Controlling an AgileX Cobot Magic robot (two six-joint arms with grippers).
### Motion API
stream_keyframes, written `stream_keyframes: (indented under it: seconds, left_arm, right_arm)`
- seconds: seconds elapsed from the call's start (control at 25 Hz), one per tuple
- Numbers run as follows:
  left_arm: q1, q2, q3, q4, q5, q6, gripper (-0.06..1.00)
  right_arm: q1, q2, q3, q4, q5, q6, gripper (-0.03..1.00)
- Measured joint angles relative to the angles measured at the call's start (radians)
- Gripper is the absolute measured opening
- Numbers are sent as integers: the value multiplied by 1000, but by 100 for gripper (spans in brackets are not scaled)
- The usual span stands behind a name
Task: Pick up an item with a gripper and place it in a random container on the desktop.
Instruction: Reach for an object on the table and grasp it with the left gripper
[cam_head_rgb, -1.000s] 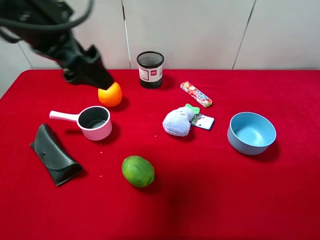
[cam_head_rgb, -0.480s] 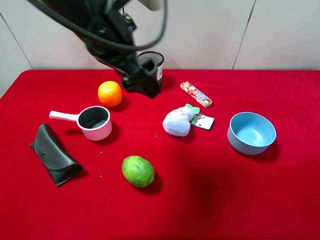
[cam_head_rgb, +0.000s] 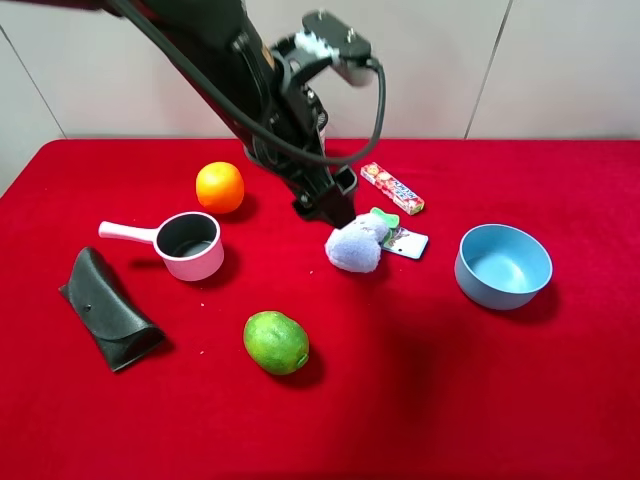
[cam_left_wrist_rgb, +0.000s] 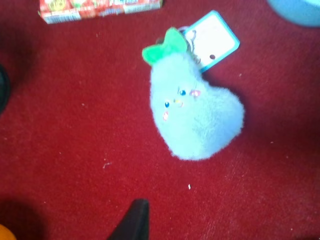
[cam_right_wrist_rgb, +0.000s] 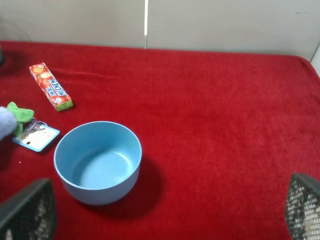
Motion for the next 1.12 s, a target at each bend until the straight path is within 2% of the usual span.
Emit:
stream_keyframes:
  seconds: [1.12]
  left_arm:
    - [-25, 287, 0, -22, -346, 0, 99]
  right_arm:
    - [0, 0, 0, 0, 0, 0, 69]
